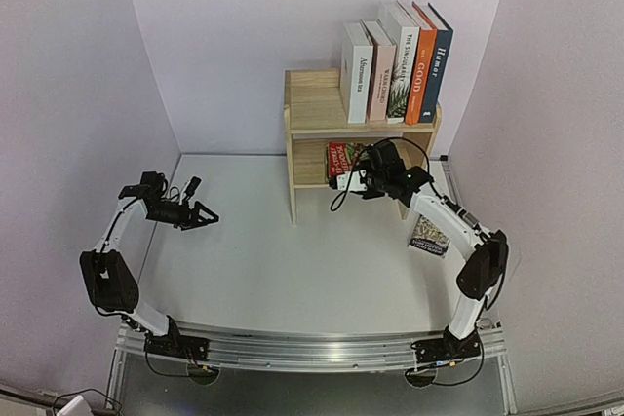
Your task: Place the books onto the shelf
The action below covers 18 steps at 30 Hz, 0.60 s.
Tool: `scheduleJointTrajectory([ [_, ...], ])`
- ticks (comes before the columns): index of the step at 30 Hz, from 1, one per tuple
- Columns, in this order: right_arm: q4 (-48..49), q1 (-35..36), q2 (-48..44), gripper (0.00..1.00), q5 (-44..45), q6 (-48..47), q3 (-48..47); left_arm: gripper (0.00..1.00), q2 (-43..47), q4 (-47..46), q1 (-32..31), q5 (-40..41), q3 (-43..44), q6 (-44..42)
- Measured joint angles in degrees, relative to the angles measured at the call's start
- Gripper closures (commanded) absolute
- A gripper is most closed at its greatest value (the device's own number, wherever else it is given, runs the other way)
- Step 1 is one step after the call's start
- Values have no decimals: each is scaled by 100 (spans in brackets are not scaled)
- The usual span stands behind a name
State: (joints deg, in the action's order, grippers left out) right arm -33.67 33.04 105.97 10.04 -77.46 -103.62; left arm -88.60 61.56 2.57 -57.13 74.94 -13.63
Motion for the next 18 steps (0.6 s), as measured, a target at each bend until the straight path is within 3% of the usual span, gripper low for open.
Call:
scheduleJointTrajectory([
  [9, -32, 0, 156, 74, -120, -51, -176, 0, -11, 2, 0, -23, 4, -8],
  [18, -28, 0, 192, 68, -162, -119, -183, 0, -100, 3, 0, -28, 4, -11],
])
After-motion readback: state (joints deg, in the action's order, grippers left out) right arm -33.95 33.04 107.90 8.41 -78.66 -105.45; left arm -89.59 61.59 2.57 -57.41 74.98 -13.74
